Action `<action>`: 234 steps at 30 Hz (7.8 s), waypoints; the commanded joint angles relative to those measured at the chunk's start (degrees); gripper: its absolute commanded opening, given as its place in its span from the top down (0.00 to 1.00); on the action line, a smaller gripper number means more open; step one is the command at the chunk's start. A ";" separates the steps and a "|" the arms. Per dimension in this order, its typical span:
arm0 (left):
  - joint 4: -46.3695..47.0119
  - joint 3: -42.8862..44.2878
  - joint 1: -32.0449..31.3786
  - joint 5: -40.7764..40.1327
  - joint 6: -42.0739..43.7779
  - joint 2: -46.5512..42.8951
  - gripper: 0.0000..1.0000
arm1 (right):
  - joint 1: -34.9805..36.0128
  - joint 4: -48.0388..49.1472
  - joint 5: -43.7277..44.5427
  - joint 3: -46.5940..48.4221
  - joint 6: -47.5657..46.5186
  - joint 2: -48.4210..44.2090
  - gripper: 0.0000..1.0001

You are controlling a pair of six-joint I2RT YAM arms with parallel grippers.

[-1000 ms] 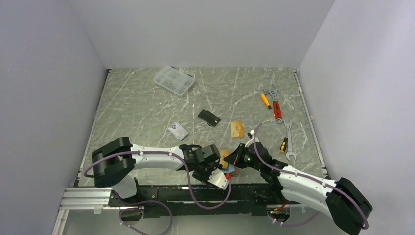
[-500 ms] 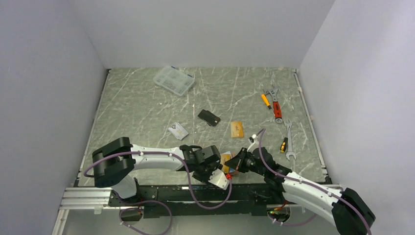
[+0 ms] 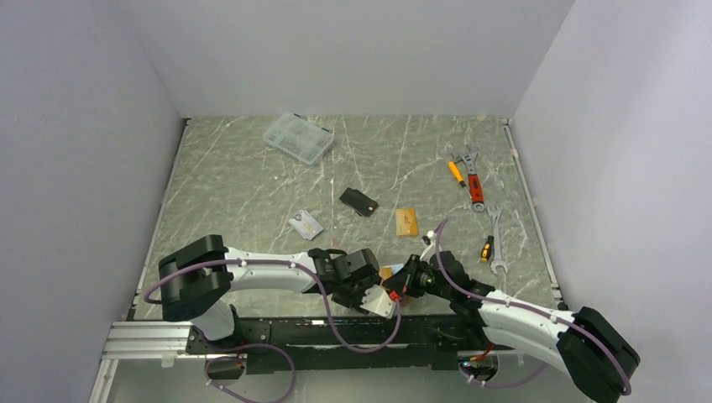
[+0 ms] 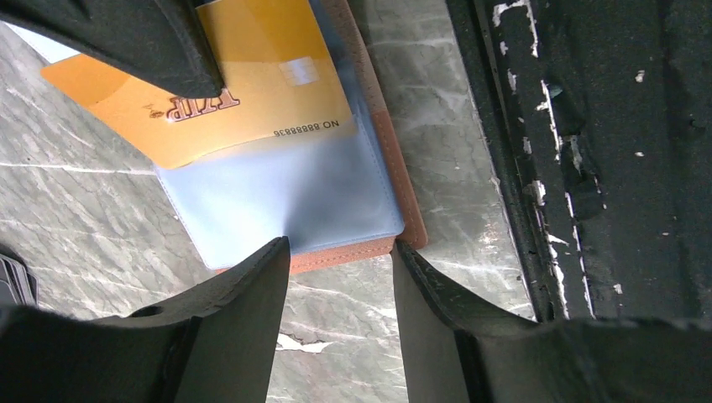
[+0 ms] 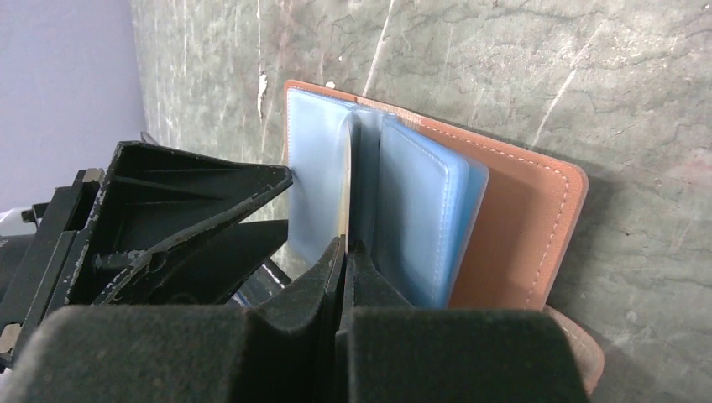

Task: Put the credit cards into the card holder
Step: Insert the credit card into the card holder, then pick up the credit card from the center of the board.

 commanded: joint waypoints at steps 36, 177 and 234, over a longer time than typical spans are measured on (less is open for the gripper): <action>0.71 -2.24 3.31 2.34 -2.66 -0.91 0.54 | -0.24 3.00 -0.05 4.56 -2.00 20.21 1.00; -2.94 29.17 46.34 23.55 -30.55 10.88 0.30 | -21.95 -14.10 -10.67 65.02 -30.85 56.63 0.20; 5.03 36.72 50.58 33.19 -47.84 33.23 0.75 | -18.81 -4.03 -13.08 60.71 -25.21 67.86 1.00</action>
